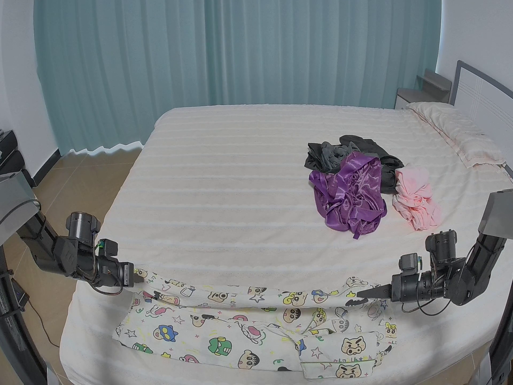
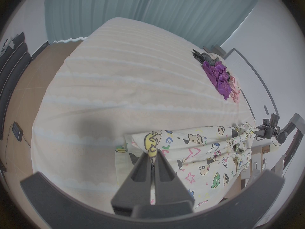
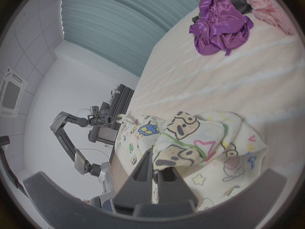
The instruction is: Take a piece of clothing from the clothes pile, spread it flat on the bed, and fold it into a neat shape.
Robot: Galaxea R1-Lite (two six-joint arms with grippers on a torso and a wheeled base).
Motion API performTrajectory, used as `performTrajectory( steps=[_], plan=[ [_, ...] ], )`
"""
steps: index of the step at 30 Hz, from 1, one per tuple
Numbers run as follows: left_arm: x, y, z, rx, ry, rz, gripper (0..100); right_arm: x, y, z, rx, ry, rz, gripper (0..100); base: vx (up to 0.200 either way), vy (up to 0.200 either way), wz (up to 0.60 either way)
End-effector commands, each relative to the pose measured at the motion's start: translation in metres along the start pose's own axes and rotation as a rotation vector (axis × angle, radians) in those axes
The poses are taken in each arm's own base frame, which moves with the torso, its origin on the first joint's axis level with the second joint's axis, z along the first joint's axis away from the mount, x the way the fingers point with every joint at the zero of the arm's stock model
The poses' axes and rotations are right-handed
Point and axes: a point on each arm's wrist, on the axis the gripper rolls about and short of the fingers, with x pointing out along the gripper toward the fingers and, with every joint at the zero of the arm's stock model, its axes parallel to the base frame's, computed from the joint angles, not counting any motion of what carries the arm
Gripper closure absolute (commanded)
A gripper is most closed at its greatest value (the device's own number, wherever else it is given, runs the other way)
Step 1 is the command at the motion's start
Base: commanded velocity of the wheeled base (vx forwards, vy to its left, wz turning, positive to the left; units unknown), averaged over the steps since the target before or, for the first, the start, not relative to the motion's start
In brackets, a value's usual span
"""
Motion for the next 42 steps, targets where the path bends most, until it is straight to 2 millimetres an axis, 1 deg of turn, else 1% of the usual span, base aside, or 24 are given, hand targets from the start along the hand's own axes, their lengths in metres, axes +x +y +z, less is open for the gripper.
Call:
performTrajectory(
  steps=[1,4,7,9,13,21,28,29,30,36,39,42],
  plan=[
    [0.008,0.003,-0.008,-0.014,0.037,0.0,100,0.004,0.0,-0.011,0.025,0.04,-0.007,100,0.0,0.0,0.0],
    [0.011,0.004,-0.01,-0.019,0.051,-0.001,100,0.009,-0.001,-0.023,0.038,0.082,-0.03,100,0.0,0.0,0.0],
    [0.014,0.004,-0.014,-0.006,0.061,-0.002,100,0.012,-0.004,-0.028,0.001,0.083,-0.107,100,0.0,0.0,0.0],
    [0.014,0.005,-0.018,0.011,0.071,-0.001,100,0.014,-0.002,-0.032,-0.014,0.094,-0.144,100,0.0,0.0,0.0],
    [0.016,0.006,-0.024,0.022,0.09,-0.004,100,0.012,0.0,-0.039,-0.013,0.105,-0.175,100,0.0,0.0,0.0],
    [0.018,0.007,-0.028,0.038,0.096,-0.006,100,0.006,-0.001,-0.053,-0.023,0.144,-0.203,100,0.0,0.0,0.0],
    [0.017,0.007,-0.034,0.05,0.103,-0.009,100,0.005,-0.001,-0.058,-0.036,0.156,-0.256,100,0.0,0.0,0.0],
    [0.017,0.007,-0.035,0.055,0.104,-0.009,0,0.006,-0.001,-0.058,-0.036,0.158,-0.261,100,0.0,0.0,0.0],
    [0.018,0.007,-0.036,0.063,0.108,-0.007,0,0.006,-0.002,-0.057,-0.04,0.153,-0.272,0,0.0,0.0,0.0],
    [0.017,0.008,-0.036,0.055,0.106,-0.007,0,0.002,-0.001,-0.055,-0.046,0.13,-0.277,0,0.0,0.0,0.0],
    [0.009,0.014,-0.038,0.029,0.083,-0.005,0,-0.012,0.007,-0.051,-0.049,0.077,-0.284,0,0.0,0.0,0.0],
    [-0.006,0.019,-0.038,0.012,0.027,-0.03,0,-0.026,0.011,-0.046,-0.052,0.022,-0.297,0,0.0,0.0,0.0]
  ],
)
